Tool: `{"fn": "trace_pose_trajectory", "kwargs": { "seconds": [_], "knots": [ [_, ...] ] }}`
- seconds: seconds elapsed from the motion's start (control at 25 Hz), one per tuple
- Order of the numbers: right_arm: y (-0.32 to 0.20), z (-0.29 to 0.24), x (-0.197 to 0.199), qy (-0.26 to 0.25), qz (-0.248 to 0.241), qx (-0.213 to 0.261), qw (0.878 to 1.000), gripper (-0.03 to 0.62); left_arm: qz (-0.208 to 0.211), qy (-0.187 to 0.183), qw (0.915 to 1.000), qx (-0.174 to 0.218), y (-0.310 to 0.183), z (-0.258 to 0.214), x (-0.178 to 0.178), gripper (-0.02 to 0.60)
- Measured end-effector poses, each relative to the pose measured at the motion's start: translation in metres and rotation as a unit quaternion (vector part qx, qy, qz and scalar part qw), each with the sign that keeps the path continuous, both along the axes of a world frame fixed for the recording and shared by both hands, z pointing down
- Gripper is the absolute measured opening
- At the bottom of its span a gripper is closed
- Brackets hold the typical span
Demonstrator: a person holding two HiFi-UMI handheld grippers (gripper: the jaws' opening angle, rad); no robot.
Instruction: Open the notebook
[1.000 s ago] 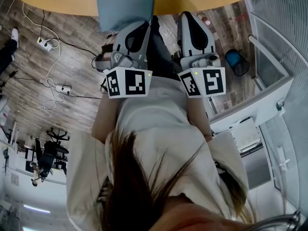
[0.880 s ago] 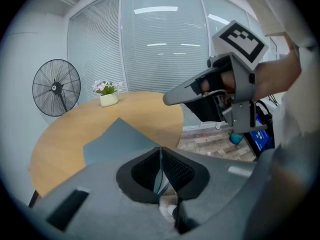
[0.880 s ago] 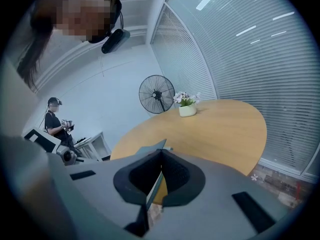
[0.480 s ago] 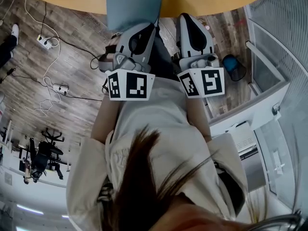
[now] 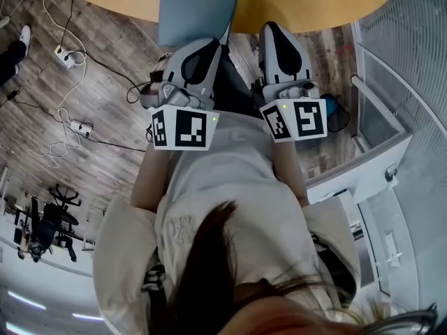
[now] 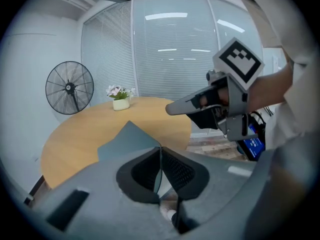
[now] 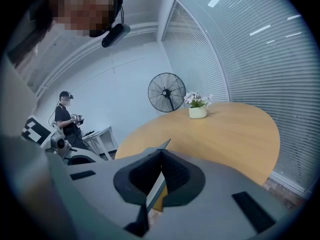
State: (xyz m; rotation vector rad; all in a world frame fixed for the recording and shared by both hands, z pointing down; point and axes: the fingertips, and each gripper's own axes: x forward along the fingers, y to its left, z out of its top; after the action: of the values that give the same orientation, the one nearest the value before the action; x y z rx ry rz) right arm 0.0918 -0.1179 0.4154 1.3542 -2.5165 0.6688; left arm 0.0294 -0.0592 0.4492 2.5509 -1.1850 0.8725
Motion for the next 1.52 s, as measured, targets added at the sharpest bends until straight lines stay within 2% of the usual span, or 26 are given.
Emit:
{"fn": "trace_pose_trajectory", "kwargs": {
  "seconds": [0.28, 0.6, 1.52],
  "knots": [
    [-0.006, 0.0, 0.009, 0.0, -0.019, 0.005, 1.0, 0.002, -0.025, -0.021, 0.9994, 0.014, -0.003, -0.001, -0.005, 0.026],
    [-0.001, 0.0, 0.007, -0.001, -0.035, 0.002, 0.999, 0.002, -0.05, -0.024, 0.9982, 0.025, 0.0, -0.01, -0.009, 0.025],
    [-0.002, -0.004, -0.021, -0.002, -0.005, -0.003, 1.0, 0.002, -0.037, 0.007, 0.9986, 0.037, -0.003, -0.039, -0.03, 0.025]
  ]
}}
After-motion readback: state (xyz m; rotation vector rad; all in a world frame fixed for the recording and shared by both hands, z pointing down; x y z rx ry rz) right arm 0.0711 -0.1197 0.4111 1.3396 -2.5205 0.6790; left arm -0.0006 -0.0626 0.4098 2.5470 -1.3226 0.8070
